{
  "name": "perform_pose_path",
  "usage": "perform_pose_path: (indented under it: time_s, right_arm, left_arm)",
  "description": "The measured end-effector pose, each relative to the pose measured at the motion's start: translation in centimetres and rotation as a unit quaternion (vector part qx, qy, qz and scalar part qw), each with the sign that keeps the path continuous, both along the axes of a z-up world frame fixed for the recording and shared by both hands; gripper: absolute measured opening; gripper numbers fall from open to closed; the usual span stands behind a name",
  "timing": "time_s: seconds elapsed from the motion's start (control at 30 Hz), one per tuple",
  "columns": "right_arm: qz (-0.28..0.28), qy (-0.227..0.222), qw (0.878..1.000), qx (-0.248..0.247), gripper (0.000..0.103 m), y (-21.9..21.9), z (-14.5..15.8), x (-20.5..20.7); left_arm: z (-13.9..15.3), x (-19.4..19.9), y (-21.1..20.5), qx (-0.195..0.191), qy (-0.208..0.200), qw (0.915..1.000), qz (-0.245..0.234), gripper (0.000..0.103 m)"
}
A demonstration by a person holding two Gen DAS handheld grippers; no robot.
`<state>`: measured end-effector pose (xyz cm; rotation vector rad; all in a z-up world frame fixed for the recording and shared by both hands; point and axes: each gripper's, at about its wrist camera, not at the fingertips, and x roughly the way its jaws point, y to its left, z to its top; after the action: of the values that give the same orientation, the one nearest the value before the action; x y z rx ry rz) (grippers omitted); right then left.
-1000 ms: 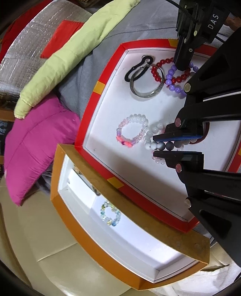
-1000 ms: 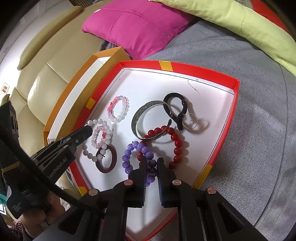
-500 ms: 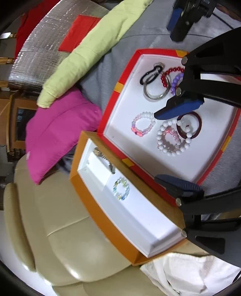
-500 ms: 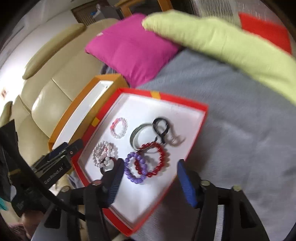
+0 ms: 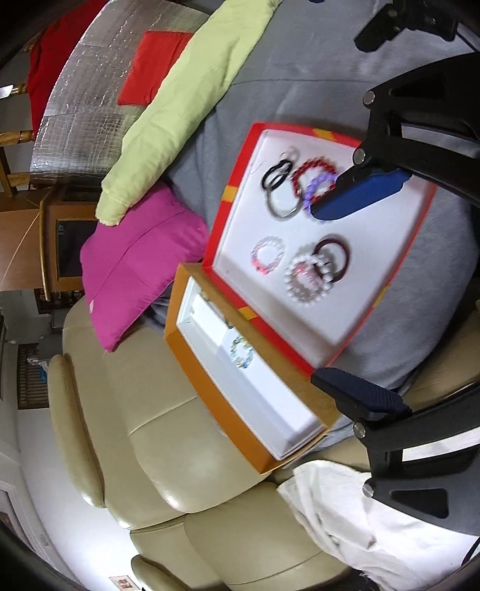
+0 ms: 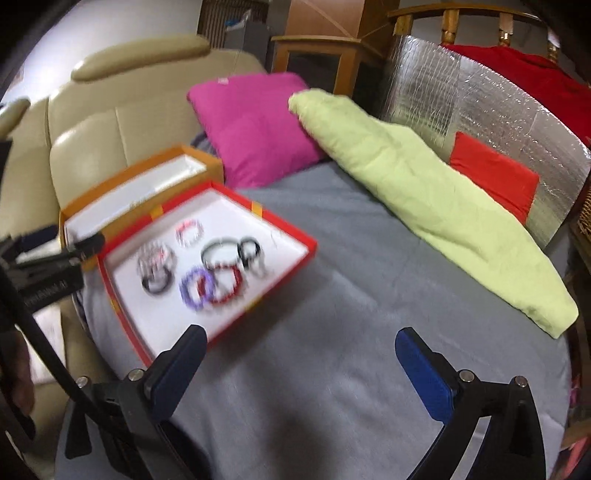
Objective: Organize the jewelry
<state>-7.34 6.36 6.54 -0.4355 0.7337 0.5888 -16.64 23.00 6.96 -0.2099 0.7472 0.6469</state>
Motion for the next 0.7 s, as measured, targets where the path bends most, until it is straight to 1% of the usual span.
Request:
perform_pose_path:
  time_s: [0.07, 0.13, 0.23, 0.33, 0.53, 0.57, 0.63, 0.7]
  right_arm:
    - [0.006, 0.011, 1.0, 0.005, 0.103, -0.8, 0.0, -0.4]
    - [0.008, 0.011, 1.0, 0.016, 0.103, -1.7, 0.5, -1.0]
    - [0.016, 0.01, 1.0, 0.024, 0.103, -1.9, 0.9, -1.7]
    - [0.025, 0.011, 0.999, 0.018, 0.103, -1.6, 0.9, -2.1]
    - [0.035, 0.012, 0.999, 0.002, 0.103, -0.5, 0.4, -2.4]
    - [0.036, 0.012, 0.999, 0.0, 0.103, -0.3, 0.4, -2.3]
    - [0.038, 0.013, 0.999, -0.004, 0.103, 0.2, 0.3, -2.3]
    - [0.04, 0.013, 0.999, -0.005, 0.103, 0.6, 0.3, -2.3]
  left_arm:
    - [-0.4, -0.1, -0.6, -0.009, 0.005, 0.9999, 0.0, 0.083]
    - [-0.6, -0.2, -1.1, -0.016, 0.011, 0.9998, -0.001, 0.083]
    - [-0.8, -0.2, -1.7, -0.015, 0.016, 0.9998, -0.002, 0.083]
    - [-0.7, -0.4, -2.0, -0.015, 0.009, 0.9998, -0.008, 0.083]
    - [-0.9, -0.5, -1.0, -0.035, -0.003, 0.9993, -0.012, 0.083]
    - [-1.0, -0.4, -0.8, -0.036, -0.003, 0.9993, -0.012, 0.084]
    - [-1.2, -0.4, -0.6, -0.037, 0.001, 0.9993, -0.011, 0.091]
    - [-1.2, -0.5, -0.2, -0.035, 0.001, 0.9994, -0.007, 0.093]
